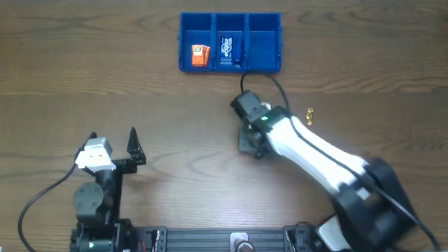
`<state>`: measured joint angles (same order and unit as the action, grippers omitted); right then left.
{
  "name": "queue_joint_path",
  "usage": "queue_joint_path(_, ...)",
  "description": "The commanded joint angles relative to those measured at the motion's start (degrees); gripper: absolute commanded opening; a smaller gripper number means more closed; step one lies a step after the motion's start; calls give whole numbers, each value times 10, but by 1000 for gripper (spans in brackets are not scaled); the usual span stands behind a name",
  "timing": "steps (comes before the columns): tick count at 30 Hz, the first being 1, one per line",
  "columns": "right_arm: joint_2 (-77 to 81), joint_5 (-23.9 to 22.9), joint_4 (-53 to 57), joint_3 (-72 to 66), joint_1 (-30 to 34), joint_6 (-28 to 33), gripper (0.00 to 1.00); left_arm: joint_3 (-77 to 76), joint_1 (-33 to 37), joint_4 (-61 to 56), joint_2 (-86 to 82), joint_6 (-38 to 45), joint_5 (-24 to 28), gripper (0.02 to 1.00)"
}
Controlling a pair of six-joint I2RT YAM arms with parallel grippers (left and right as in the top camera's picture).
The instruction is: Sort Candies Into Trays
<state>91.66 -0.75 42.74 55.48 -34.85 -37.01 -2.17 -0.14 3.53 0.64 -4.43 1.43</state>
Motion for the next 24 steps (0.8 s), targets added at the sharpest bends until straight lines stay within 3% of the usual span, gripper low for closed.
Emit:
queue_joint_path(1, -102, -45, 41, 97, 16, 61, 198, 19, 1, 9, -3, 6, 1, 998)
queue_joint_path(4, -55, -97, 100, 244, 61, 96, 205, 19, 1, 9, -3, 6, 1, 996)
queue_joint_path(11, 195, -113, 121, 575, 129, 181, 200, 19, 1, 9, -3, 6, 1, 998)
queue_joint_path(22, 344, -112, 72, 630, 163, 183, 229, 19, 1, 9, -3, 6, 1, 996)
queue_joint_path(23, 346, -112, 70, 630, 164, 185, 272, 19, 1, 9, -3, 6, 1, 998)
queue_joint_path(24, 349, -112, 68, 630, 164, 185, 389, 19, 1, 9, -3, 6, 1, 998)
